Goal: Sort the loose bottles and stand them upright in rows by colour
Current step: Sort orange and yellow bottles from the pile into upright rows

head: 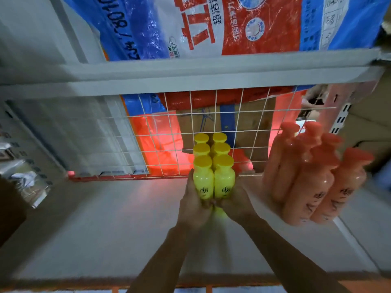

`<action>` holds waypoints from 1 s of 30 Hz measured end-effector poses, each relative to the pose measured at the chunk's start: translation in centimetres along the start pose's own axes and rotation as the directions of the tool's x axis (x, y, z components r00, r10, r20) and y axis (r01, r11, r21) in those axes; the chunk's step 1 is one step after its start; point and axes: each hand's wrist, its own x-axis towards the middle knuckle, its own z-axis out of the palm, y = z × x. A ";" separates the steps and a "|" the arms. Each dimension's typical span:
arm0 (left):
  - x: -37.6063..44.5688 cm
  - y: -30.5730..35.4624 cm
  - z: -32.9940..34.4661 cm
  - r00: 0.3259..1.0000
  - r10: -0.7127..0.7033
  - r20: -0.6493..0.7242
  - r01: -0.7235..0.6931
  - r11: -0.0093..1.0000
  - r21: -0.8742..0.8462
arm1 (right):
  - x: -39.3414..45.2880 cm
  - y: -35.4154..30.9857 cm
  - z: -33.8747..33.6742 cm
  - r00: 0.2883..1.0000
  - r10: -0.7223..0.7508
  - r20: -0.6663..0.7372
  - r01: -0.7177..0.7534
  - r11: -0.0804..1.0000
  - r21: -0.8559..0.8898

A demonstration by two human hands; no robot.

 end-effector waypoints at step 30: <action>-2.1 16.9 18.6 0.995 -0.096 0.041 0.100 0.991 -0.095 | -3.8 1.4 -26.9 0.993 -0.117 0.026 0.120 0.981 -0.154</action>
